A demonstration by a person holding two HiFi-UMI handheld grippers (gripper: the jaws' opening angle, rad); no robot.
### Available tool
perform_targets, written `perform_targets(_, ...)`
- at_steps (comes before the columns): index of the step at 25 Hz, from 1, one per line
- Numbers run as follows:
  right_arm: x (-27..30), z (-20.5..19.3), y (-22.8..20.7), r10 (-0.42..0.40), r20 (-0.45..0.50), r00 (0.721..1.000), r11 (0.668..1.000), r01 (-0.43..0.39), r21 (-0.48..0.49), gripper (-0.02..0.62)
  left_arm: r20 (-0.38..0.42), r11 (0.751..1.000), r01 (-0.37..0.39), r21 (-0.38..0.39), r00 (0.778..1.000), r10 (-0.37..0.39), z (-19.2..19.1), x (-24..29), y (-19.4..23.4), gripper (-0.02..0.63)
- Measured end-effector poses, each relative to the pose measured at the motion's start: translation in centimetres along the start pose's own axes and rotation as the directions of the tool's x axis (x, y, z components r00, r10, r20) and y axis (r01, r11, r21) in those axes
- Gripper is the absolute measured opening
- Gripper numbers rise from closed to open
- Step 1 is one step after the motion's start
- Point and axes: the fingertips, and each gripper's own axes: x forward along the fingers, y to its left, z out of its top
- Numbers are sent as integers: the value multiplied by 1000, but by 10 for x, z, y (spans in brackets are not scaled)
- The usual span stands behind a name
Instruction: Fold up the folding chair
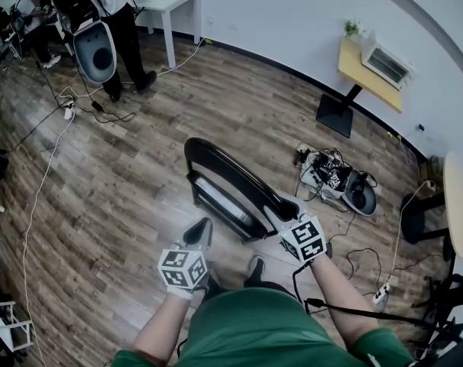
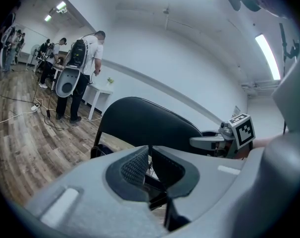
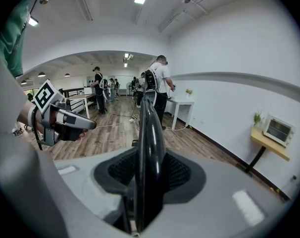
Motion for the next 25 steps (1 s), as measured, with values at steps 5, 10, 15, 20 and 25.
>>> perform_targets(5,0,1,0,1,-1,1000,1000,-1,1,152,1,1000,-8,-10,1000,8,-1,2,0,26)
perform_targets(10,1,0,0,-1,-5,1000,1000,1,1,152,2,1000,-17,-20,1000,17,-4,1,4,26)
perform_targets(15,2,-1,-1,-2,-10,1000,1000,2,1,152,0,999,-25,-30,1000,25,-7,2,6,26)
perform_targets(20,1,0,-2,-3,-3,1000,1000,3,3,152,-5,999,-23,-37,1000,22,-9,1,5,26)
perform_targets(25,4,0,-3,-6,-1,1000,1000,6,6,152,-14,999,-28,-40,1000,27,-12,1,9,26)
